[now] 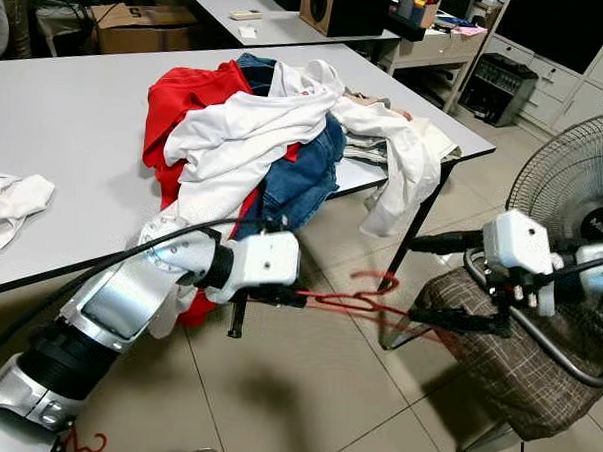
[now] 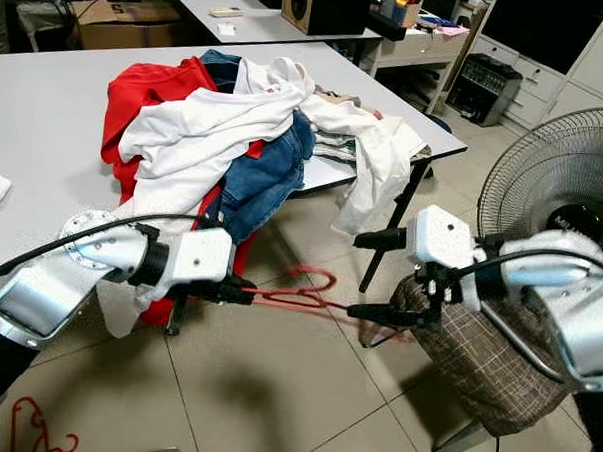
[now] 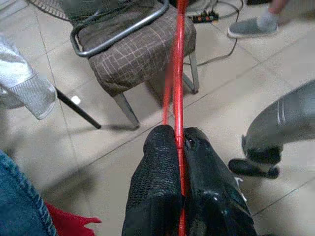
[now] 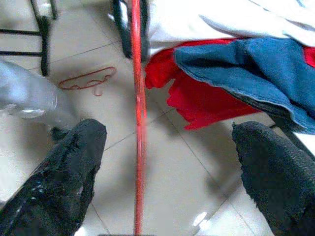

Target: Hang hanger

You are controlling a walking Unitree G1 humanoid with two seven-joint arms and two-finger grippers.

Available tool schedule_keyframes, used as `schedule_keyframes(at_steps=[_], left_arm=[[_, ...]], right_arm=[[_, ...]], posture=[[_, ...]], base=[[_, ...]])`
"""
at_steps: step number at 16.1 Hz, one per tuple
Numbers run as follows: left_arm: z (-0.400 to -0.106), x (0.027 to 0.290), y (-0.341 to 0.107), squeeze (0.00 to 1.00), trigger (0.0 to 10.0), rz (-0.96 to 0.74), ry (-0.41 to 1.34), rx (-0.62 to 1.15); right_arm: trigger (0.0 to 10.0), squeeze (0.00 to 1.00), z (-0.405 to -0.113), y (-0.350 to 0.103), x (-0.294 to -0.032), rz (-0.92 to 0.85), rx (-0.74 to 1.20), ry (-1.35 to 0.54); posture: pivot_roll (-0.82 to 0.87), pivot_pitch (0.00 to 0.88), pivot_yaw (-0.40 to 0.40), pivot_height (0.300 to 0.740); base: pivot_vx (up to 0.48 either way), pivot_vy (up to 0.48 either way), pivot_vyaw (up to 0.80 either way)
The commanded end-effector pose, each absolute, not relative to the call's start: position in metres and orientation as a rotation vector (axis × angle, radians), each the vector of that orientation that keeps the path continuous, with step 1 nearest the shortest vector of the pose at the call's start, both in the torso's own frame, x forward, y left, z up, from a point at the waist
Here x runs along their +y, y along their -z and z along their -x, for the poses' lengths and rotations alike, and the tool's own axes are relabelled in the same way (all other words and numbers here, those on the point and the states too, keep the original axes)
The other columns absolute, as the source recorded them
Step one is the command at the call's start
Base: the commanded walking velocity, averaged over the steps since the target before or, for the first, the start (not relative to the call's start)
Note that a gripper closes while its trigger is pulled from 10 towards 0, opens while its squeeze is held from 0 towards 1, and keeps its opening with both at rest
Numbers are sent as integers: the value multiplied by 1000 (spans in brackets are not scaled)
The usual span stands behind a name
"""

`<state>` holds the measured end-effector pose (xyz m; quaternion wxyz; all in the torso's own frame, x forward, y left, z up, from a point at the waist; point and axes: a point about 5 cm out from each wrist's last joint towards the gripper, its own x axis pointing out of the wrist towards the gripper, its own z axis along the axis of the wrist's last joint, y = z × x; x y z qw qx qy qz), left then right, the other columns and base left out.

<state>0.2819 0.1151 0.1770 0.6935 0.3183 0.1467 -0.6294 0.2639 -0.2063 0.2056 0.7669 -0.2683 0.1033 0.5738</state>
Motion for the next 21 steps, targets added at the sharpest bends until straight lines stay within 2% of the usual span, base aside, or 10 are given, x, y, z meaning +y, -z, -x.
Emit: schedule_keyframes(at_steps=[1, 3, 7, 8, 9, 10, 13, 19, 20, 21], left_arm=[[-282, 112, -189, 0, 0, -680, 1398, 298], [-281, 112, -196, 0, 0, -696, 1376, 285], [-275, 107, -207, 0, 0, -749, 1383, 258], [-274, 105, -211, 0, 0, -749, 1393, 248], [-274, 101, -215, 0, 0, -757, 1396, 237], [-274, 99, -216, 0, 0, -774, 1398, 231], [-276, 98, -215, 0, 0, -817, 1389, 234], [-279, 92, -219, 0, 0, -851, 1392, 204], [-278, 90, -220, 0, 0, -857, 1401, 196], [-274, 88, -223, 0, 0, -873, 1425, 186]], right_arm=[[10000, 0, -267, -208, -210, 604, 187, -1156], [10000, 0, -271, -204, -210, 558, 141, -1074], [10000, 0, -274, -197, -209, 465, 90, -1051], [8353, 0, -275, -195, -208, 449, 78, -1066], [8745, 0, -272, -193, -205, 440, 63, -1136], [10000, 0, -268, -192, -203, 392, 74, -1192], [10000, 0, -263, -192, -203, 317, 90, -1277], [9961, 0, -266, -185, -200, 320, 146, -1301], [7961, 0, -268, -183, -198, 317, 159, -1290], [1059, 0, -270, -180, -195, 316, 167, -1294]], posture=[[0, 0, -88, 740], [-2, 0, -90, 740], [-3, 0, -91, 740], [-3, 0, -91, 740], [0, 0, -96, 740], [1, 0, -100, 740], [-2, 0, -102, 740], [-11, 0, -98, 740], [-11, 0, -98, 740], [-10, 0, -97, 740]], base=[[0, 0, 0], [0, 0, 0], [0, 0, 0], [0, 0, 0], [0, 0, 0], [0, 0, 0], [0, 0, 0], [0, 0, 0], [0, 0, 0], [0, 0, 0]])
